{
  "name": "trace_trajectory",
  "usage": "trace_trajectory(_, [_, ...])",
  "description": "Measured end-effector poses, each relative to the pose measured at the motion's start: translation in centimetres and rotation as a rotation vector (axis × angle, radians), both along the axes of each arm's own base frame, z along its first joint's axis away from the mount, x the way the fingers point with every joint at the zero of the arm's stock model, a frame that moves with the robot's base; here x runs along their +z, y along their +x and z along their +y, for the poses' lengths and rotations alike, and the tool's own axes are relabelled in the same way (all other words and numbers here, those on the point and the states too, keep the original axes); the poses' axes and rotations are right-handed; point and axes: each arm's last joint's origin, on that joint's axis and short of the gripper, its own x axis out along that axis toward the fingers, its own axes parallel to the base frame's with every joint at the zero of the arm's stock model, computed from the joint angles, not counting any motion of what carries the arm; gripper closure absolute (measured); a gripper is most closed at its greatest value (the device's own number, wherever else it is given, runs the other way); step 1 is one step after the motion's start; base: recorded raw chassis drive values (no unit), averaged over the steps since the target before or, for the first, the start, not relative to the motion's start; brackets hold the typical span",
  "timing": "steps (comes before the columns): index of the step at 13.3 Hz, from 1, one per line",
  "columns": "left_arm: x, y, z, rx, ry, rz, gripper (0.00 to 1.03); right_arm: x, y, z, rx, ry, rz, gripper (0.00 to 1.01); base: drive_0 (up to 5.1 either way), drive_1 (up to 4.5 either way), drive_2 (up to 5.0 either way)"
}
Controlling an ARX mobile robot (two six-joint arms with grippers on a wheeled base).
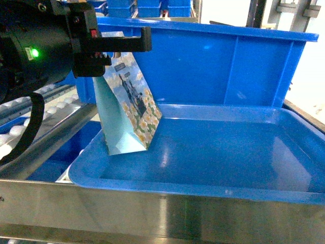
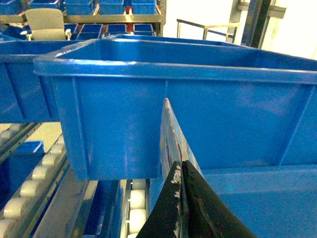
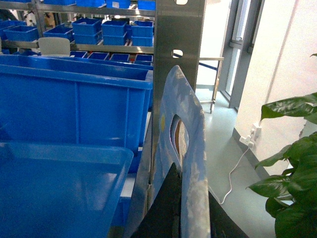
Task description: Move flower gift bag to table near conveyor
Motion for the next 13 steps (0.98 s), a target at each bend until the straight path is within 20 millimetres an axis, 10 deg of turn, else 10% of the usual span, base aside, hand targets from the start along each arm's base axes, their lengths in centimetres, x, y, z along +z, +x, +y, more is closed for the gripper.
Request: trace_trajectory(13, [5.4, -8.1, 6.3, 0.094, 0.065, -0.274, 1.01, 0.0, 0.0, 0.0, 0.0, 0.0, 0.0, 0.99, 0.0, 0.0, 0.0])
